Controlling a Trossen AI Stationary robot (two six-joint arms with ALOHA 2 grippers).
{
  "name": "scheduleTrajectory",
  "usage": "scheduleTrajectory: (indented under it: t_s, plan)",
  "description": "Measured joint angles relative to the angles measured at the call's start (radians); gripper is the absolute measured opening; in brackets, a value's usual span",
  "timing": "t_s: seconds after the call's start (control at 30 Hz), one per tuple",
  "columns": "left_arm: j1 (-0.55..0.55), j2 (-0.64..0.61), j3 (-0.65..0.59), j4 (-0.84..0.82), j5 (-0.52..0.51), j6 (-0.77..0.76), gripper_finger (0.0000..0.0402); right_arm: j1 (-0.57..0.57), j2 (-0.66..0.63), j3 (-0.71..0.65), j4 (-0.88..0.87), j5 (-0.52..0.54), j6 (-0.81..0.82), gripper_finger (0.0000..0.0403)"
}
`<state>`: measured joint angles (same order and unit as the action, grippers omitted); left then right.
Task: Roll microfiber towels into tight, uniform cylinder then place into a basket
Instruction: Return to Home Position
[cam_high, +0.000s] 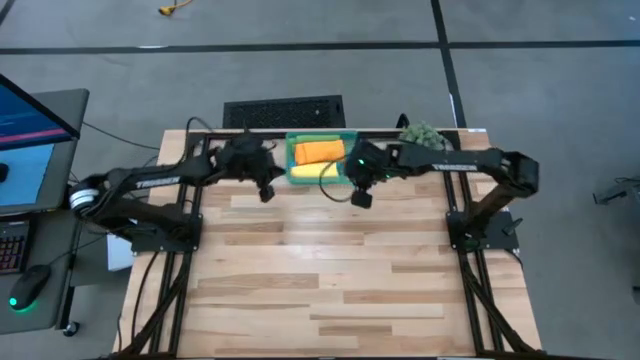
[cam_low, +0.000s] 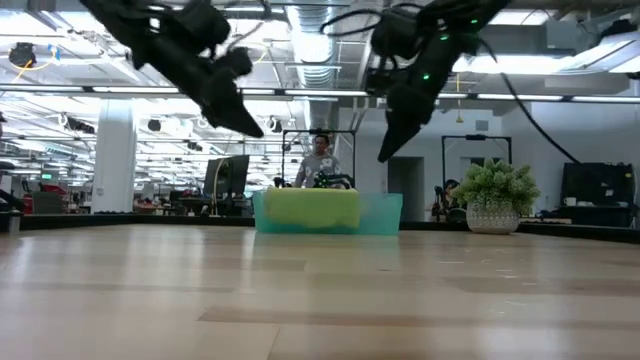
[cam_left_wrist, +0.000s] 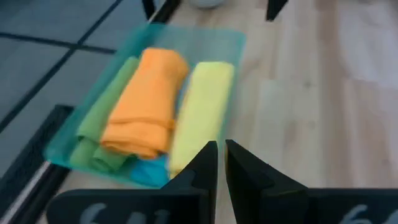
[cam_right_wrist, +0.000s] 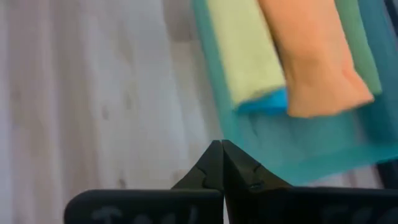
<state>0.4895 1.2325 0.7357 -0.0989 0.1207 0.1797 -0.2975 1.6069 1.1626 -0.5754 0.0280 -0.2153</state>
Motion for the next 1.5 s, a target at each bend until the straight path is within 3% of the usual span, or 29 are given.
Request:
scheduleTrajectory:
  t_s: [0.23,0.4,0.57,0.83,1.2,1.5]
  plan:
    - [-0.097,-0.23,-0.249,0.182,-0.003,-0.119,0.0006,0.073,-0.176,-0.159,0.137,0.01,0.048,0.0023]
    - [-0.159,-0.415,-0.37,0.179,-0.051,-0.216,0.0002,0.096,-0.304,-0.277,0.198,0.011,0.035,0.0021]
    - [-0.238,-0.568,-0.432,0.162,-0.058,-0.248,0.0,0.092,-0.41,-0.419,0.337,0.015,0.043,0.0026]
    - [-0.379,-0.785,-0.542,0.164,-0.174,-0.27,0.0,0.086,-0.573,-0.601,0.477,0.016,0.104,0.0024]
    - [-0.494,-1.07,-0.678,0.154,-0.187,-0.265,0.0,0.088,-0.764,-0.802,0.637,0.014,0.192,0.0028]
    - [-0.538,-1.229,-0.724,0.142,-0.163,-0.252,0.0,0.097,-0.859,-0.938,0.812,0.001,0.244,0.0024]
